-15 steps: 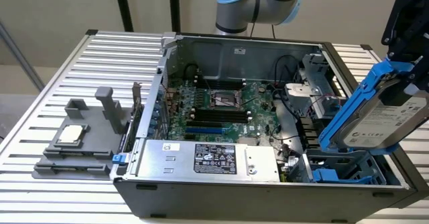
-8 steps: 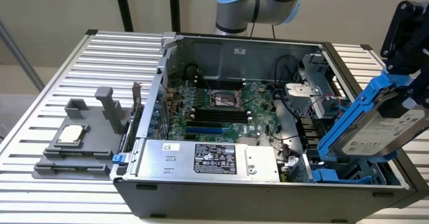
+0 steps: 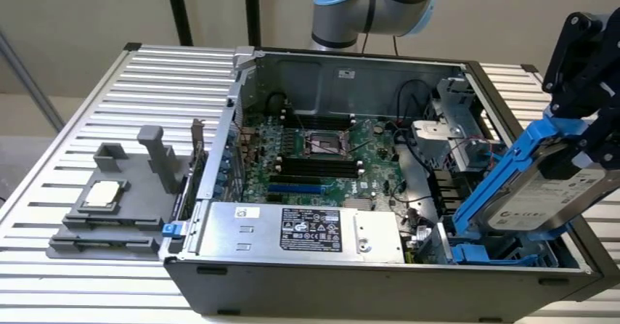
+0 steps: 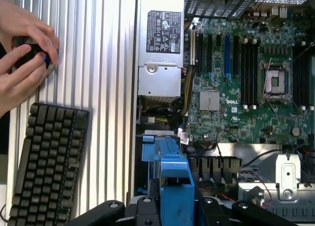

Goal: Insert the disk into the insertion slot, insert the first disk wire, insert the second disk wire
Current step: 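Insert the disk into the insertion slot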

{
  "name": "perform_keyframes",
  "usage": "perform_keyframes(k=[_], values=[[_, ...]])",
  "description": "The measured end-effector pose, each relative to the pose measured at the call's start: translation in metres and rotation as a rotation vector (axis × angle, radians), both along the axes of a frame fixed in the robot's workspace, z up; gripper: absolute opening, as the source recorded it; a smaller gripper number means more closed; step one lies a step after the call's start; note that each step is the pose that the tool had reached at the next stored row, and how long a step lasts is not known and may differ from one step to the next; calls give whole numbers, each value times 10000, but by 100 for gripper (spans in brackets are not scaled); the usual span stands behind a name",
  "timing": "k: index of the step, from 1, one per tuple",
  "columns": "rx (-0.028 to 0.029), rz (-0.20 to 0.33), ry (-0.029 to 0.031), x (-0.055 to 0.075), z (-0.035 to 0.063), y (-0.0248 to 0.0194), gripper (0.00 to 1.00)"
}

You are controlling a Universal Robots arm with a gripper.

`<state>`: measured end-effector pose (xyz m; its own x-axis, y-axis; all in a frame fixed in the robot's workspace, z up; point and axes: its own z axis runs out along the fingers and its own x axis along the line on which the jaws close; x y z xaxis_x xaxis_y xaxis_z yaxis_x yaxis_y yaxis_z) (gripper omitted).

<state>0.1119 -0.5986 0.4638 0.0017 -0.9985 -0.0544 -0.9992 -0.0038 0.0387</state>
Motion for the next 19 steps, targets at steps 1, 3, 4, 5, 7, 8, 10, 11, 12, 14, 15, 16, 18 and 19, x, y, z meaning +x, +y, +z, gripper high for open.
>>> perform_keyframes(k=[1,3,4,5,7,8,10,11,12,14,15,16,18,19], values=[[6,2,-20,-8,-10,0,33],[12,10,-92,-16,-29,0,33],[12,11,-147,-21,-40,0,33],[14,13,-209,-28,-49,0,33],[17,14,-259,-45,-66,-1,33],[16,15,-260,-53,-70,0,33],[16,15,-261,-67,-78,0,33],[16,15,-261,-69,-84,0,33],[17,17,-261,-70,-91,0,33],[16,16,-261,-71,-105,0,33],[15,15,-261,-72,-112,0,33],[15,15,-261,-71,-118,0,33],[17,15,-261,-71,-128,2,33],[17,15,-261,-71,-131,4,33]])
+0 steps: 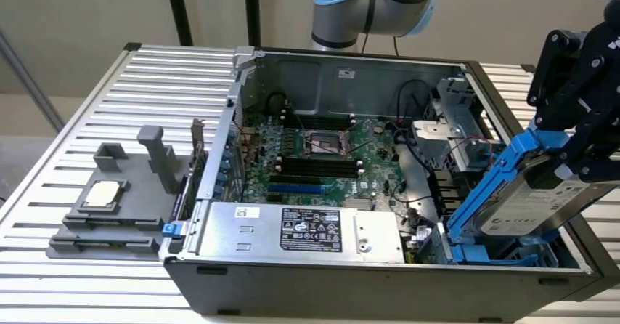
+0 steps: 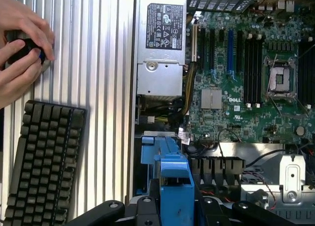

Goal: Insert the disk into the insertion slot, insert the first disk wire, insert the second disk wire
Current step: 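Insert the disk into the insertion slot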

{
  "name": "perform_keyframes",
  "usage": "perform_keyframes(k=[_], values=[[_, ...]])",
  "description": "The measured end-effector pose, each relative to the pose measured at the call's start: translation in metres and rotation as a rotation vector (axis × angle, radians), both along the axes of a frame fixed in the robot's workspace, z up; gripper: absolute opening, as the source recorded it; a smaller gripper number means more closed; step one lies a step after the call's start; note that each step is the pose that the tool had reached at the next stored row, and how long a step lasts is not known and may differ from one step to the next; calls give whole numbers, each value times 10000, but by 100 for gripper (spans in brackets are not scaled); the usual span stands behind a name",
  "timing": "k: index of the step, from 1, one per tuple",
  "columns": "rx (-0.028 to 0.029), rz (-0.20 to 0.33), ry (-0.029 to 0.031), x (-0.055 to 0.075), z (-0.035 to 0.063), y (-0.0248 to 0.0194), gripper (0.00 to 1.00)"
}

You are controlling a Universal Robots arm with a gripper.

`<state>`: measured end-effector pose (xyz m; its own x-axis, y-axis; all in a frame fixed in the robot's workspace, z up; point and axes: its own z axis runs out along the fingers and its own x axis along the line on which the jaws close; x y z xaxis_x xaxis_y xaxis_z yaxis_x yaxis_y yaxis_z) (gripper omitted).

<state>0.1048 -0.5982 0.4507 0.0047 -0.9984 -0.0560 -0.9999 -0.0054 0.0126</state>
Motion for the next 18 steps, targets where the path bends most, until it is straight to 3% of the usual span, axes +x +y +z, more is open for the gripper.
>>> perform_keyframes(k=[6,18], values=[[1,-1,4,11,-15,13,33],[0,0,74,44,-51,17,33]])
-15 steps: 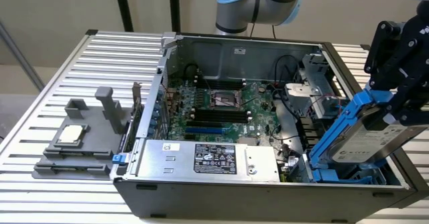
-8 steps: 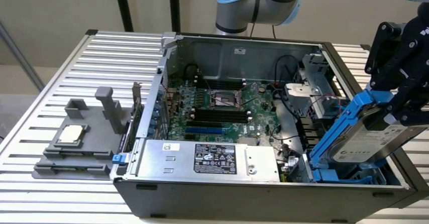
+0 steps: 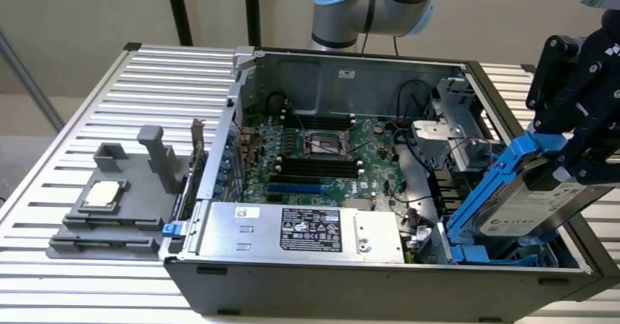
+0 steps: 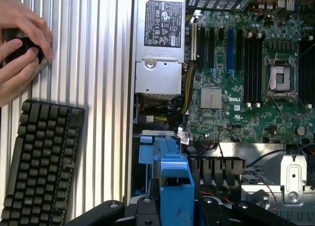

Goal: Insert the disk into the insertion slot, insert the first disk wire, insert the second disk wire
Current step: 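Insert the disk into the insertion slot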

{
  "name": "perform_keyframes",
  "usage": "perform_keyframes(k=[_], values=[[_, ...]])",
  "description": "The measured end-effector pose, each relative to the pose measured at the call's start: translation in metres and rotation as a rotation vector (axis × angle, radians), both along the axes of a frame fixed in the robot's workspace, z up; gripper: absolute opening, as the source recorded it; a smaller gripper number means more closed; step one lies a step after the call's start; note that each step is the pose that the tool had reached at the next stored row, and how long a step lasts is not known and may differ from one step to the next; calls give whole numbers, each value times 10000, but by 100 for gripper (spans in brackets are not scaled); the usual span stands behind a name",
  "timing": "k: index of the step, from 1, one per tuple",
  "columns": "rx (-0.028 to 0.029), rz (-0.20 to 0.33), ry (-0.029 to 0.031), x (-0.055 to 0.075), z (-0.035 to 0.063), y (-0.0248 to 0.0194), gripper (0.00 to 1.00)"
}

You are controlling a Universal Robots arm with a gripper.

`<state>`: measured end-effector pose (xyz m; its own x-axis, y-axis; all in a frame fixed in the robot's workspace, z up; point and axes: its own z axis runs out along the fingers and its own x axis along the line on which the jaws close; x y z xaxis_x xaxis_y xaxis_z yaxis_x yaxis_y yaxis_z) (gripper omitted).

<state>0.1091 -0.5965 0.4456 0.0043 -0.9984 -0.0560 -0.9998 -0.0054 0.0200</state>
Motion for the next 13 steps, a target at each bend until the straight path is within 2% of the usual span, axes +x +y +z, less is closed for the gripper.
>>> perform_keyframes(k=[8,13], values=[[28,0,11,7,-28,4,33],[82,0,15,10,-43,7,33]])
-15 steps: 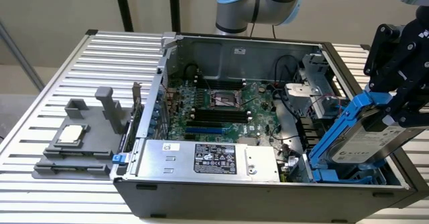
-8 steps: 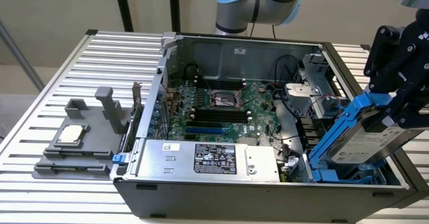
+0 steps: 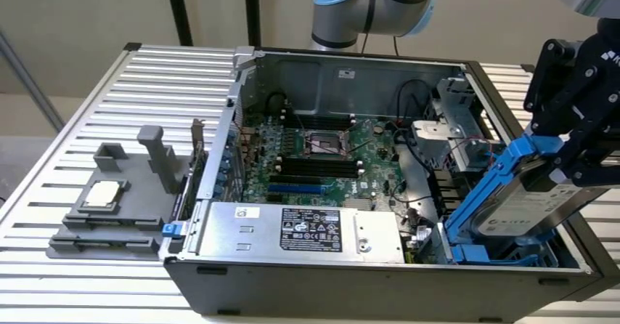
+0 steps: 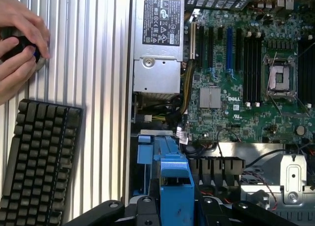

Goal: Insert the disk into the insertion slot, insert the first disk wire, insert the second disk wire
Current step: 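Insert the disk into the insertion slot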

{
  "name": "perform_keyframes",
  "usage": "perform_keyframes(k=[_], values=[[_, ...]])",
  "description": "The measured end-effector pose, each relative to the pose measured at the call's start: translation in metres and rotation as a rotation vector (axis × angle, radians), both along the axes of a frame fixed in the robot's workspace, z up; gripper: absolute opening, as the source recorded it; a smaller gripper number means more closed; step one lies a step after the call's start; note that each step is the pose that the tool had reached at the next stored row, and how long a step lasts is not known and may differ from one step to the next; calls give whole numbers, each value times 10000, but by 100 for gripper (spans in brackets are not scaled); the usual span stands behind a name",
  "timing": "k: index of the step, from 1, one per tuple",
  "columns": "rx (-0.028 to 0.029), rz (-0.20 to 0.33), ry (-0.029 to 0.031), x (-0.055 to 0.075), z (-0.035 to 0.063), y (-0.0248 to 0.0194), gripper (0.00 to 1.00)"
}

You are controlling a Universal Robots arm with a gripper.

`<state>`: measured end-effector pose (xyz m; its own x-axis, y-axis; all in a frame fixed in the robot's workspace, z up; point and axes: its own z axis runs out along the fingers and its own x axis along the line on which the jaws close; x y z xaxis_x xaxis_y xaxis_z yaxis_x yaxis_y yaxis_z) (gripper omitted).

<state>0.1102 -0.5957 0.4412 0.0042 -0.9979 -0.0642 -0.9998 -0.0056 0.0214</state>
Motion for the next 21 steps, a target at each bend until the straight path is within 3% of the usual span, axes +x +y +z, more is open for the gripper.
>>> perform_keyframes(k=[11,17,21], values=[[130,-1,45,14,-53,0,33],[257,0,74,23,-94,0,33],[294,-1,85,31,-115,1,33]])
